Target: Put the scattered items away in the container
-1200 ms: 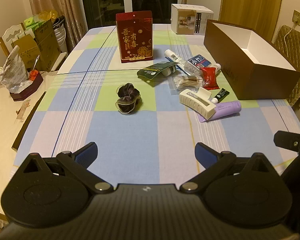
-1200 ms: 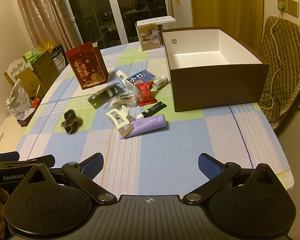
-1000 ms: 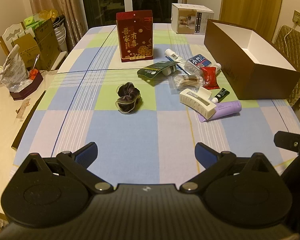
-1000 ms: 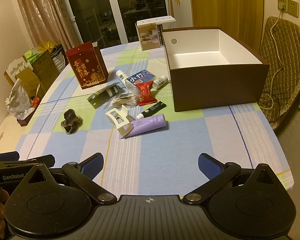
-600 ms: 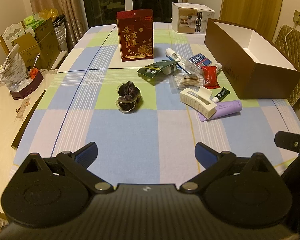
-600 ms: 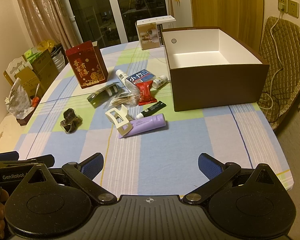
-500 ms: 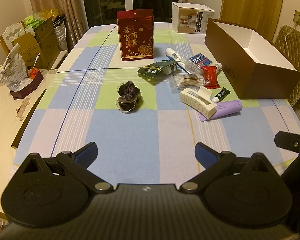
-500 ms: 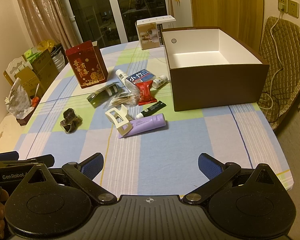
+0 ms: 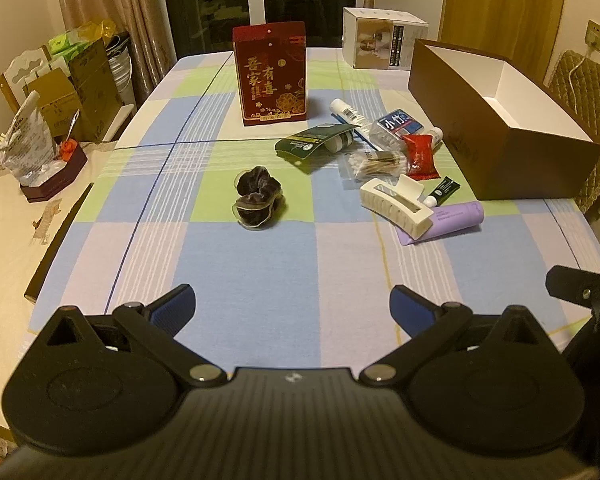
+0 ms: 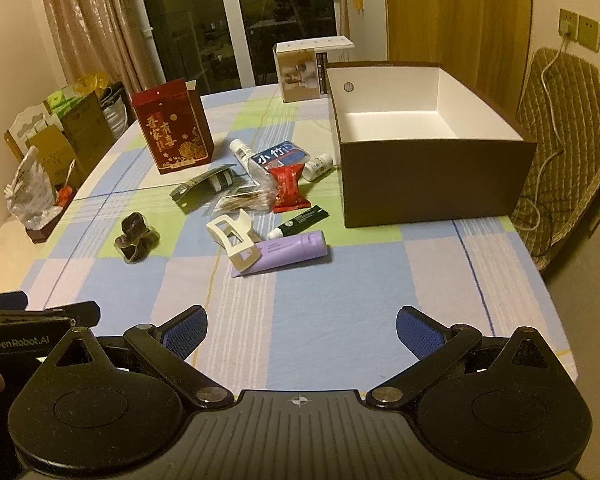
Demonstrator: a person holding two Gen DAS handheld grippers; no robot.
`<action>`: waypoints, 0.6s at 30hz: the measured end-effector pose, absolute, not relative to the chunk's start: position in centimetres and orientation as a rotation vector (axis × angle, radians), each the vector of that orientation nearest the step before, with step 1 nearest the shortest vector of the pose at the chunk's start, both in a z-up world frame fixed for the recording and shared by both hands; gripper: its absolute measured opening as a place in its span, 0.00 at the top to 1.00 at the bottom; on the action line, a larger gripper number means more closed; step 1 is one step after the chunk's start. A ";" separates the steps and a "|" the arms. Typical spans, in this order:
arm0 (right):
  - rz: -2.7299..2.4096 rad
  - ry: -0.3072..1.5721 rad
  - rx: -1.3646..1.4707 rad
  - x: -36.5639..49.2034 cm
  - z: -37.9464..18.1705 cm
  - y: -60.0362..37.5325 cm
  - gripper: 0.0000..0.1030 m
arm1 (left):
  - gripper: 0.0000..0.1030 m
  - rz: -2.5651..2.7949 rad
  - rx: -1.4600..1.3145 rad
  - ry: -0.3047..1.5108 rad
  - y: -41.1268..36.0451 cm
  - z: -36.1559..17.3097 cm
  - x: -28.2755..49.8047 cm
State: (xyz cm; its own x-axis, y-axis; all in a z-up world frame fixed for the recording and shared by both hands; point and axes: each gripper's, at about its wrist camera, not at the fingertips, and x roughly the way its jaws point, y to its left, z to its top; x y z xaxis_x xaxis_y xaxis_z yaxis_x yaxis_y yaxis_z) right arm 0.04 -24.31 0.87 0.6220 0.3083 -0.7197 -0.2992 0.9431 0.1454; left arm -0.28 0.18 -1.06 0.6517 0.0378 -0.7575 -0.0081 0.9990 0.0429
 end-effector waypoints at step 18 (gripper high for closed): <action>0.418 0.809 -0.025 5.7 -0.6 -22.0 0.00 | 0.02 -0.006 -0.055 0.850 3.3 0.2 3.5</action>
State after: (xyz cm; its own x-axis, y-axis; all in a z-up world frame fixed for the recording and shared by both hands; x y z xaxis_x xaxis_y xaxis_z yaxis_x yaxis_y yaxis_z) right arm 5.74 -22.02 -0.65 0.6135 0.3530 -0.7064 -0.3718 0.9183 0.1361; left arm 3.46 3.34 0.17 0.6604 -0.0273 -0.7504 -0.0163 0.9986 -0.0507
